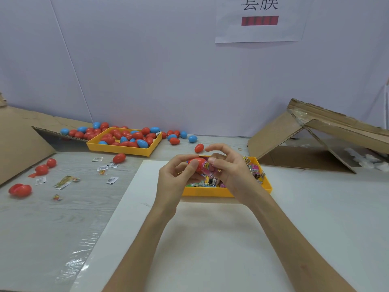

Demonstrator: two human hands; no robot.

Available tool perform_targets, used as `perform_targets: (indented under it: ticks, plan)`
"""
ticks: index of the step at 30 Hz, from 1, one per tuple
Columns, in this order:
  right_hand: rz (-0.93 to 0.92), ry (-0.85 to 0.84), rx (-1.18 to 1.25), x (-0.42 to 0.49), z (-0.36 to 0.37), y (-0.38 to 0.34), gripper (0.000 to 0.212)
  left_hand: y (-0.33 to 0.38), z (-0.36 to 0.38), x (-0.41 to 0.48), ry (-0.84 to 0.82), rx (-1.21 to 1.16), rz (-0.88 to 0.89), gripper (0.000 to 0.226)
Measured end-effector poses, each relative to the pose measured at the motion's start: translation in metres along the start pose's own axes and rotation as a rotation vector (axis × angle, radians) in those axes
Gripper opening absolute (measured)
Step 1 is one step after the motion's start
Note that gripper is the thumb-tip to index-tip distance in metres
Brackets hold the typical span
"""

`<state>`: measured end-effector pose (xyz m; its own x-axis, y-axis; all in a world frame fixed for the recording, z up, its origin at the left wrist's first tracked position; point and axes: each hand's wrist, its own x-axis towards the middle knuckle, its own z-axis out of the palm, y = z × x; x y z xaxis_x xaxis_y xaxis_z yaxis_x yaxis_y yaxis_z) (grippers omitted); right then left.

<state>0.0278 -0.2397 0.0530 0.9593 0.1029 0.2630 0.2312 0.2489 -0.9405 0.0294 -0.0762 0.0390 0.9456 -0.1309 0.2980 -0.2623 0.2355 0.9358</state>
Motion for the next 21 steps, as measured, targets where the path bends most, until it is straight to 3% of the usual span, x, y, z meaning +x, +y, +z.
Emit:
perform_targets:
  ticks: [10,15,21]
  plan:
    - [-0.011,0.023,-0.072,-0.0005,0.0023,0.0002,0.018,-0.0004,-0.0001,0.0005,0.028,0.055,0.016,0.026]
    - [-0.047,0.093,-0.116,-0.0005,0.0,0.0003,0.034,-0.0001,0.0023,-0.0006,-0.036,0.038,-0.007,0.025]
    - [-0.044,0.07,-0.099,-0.0009,0.0007,-0.0001,0.019,-0.0014,0.0008,0.0001,0.003,0.027,-0.012,0.028]
